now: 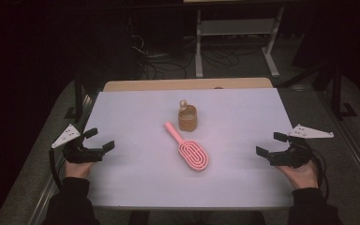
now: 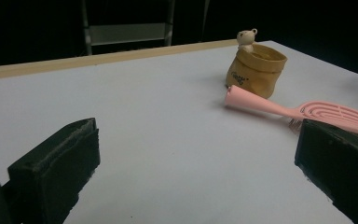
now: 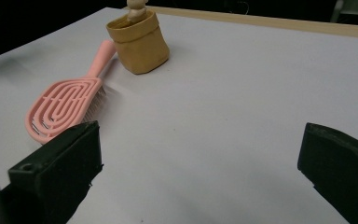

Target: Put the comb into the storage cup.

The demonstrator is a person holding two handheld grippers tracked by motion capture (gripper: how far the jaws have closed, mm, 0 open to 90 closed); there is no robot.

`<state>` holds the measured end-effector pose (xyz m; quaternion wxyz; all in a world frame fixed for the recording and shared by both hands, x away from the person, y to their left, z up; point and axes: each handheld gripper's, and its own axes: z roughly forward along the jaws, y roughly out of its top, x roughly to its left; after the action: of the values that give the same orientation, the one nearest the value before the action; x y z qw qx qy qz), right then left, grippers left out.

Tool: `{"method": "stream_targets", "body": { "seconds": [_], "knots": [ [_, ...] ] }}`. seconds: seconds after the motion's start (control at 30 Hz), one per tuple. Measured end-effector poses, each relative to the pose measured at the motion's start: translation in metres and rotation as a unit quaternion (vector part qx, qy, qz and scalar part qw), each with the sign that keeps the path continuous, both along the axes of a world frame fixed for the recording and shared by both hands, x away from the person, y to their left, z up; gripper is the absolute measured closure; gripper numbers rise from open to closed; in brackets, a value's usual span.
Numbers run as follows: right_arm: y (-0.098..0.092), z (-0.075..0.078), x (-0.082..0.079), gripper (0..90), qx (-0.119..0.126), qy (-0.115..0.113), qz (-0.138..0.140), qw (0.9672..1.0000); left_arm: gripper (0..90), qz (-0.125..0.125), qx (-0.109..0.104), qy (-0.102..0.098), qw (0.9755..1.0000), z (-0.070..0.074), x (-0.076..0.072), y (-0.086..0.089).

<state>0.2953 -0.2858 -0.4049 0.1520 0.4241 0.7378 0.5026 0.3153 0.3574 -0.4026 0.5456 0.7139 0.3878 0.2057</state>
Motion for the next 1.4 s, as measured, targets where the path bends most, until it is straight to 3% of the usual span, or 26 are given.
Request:
{"method": "stream_targets", "body": {
  "seconds": [0.2,0.37,0.67,1.03,1.4],
  "knots": [
    [0.000,0.000,-0.001,0.0,-0.003,-0.006,-0.008,0.9999,0.0,0.000,0.013,0.003,0.9999,0.000,-0.003,-0.002],
    [0.000,-0.001,-0.001,0.0,-0.006,-0.004,-0.004,1.0000,0.0,-0.001,0.006,0.004,1.0000,0.002,-0.005,-0.002],
    [0.005,-0.001,-0.002,0.0,-0.011,-0.003,0.005,0.9999,0.0,-0.001,0.015,0.007,0.9999,0.006,-0.005,-0.002],
    [0.005,-0.004,-0.003,0.0,-0.017,0.001,0.006,0.9998,0.0,-0.041,0.047,0.002,0.9981,0.023,0.002,-0.019],
    [0.006,-0.008,0.000,0.0,-0.027,0.010,0.006,0.9996,0.0,-0.061,0.053,0.006,0.9967,0.034,0.013,-0.030]
  ]
}}
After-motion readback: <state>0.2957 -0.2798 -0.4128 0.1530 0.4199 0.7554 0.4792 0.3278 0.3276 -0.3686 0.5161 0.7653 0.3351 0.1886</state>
